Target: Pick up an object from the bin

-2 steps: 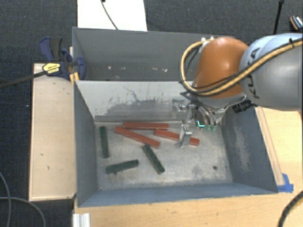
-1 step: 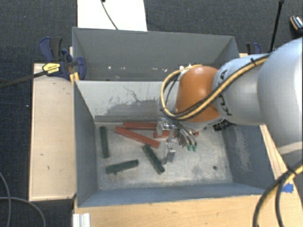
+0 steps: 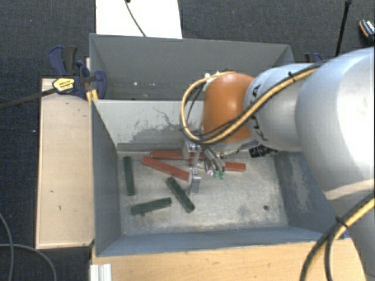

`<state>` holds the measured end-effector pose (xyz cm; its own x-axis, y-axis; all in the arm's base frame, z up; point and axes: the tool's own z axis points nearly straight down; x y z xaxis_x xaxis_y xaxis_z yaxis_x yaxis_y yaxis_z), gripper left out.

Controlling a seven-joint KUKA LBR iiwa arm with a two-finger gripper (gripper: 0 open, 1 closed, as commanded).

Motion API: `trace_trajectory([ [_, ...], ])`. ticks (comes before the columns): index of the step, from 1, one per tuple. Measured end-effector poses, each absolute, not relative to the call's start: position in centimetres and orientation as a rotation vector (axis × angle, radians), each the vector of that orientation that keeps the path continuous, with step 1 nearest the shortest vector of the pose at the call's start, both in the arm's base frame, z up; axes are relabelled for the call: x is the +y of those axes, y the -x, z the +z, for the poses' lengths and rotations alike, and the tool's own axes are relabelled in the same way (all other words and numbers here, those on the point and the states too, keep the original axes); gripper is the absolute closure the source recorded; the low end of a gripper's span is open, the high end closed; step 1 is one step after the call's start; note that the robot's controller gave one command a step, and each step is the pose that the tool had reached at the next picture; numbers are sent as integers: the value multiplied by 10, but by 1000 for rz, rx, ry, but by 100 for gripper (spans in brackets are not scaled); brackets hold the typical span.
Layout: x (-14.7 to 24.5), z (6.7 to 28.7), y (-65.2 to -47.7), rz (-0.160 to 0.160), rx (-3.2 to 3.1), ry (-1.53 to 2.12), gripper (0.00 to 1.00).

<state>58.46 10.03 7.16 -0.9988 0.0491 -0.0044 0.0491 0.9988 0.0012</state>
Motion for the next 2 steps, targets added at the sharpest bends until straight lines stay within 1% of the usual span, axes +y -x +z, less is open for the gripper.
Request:
trace_trajectory([
  [1, 110, 71, -580, 3, 3068, -666, 0],
  [2, 109, 73, -581, 3, 3065, -663, 100],
])
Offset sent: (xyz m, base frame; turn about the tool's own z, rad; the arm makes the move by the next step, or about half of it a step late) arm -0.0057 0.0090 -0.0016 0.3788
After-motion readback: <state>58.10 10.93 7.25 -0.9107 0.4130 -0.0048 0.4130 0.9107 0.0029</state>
